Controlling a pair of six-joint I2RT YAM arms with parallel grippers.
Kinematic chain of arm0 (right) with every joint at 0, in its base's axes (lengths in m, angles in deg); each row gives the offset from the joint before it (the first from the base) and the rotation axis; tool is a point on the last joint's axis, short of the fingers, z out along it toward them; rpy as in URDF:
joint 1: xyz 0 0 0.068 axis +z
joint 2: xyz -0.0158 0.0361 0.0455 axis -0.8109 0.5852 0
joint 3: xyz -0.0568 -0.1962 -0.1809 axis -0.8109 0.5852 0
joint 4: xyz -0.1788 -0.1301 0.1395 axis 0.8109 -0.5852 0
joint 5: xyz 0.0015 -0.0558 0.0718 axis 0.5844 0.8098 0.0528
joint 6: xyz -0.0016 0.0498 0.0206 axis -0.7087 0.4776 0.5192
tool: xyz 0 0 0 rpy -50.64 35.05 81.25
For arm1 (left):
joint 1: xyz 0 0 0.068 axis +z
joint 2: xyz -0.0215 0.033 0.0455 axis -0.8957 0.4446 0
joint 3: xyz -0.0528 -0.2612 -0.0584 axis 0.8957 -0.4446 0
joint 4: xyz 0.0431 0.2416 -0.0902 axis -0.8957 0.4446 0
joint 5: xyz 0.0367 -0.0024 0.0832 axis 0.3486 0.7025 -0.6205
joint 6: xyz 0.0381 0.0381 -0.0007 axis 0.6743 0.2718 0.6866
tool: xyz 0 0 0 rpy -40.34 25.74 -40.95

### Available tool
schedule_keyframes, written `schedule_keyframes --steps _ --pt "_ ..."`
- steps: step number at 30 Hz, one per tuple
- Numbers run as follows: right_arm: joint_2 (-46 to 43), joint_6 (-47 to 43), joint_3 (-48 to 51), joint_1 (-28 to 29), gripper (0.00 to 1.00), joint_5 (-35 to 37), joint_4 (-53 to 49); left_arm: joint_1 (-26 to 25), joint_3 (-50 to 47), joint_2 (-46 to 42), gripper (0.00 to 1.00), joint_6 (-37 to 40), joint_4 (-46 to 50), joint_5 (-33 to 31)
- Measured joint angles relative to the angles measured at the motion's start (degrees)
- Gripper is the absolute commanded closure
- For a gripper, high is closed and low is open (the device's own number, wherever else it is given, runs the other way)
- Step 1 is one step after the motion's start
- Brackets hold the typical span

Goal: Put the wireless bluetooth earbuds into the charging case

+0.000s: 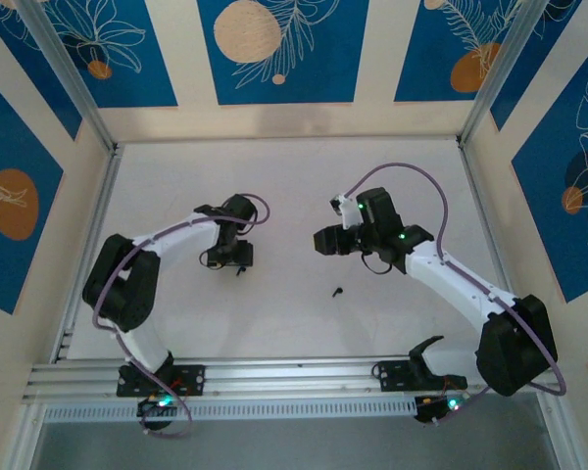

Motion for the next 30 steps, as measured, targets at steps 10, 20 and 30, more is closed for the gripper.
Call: schedule_keyframes --steps 10,20,30 --pt "2.7 -0.2 -1.7 1.4 0.49 -0.2 0.2 0.0 5.4 5.1 0.32 0.1 -1.1 0.0" --pt "3.6 -1.7 -3.4 2.0 0.49 -0.2 0.3 0.8 7.0 9.2 0.40 0.2 -1.0 0.2" --pt "3.6 -2.4 -3.4 2.2 0.49 -0.1 -0.1 0.9 7.7 10.6 0.56 0.0 -1.3 1.5"
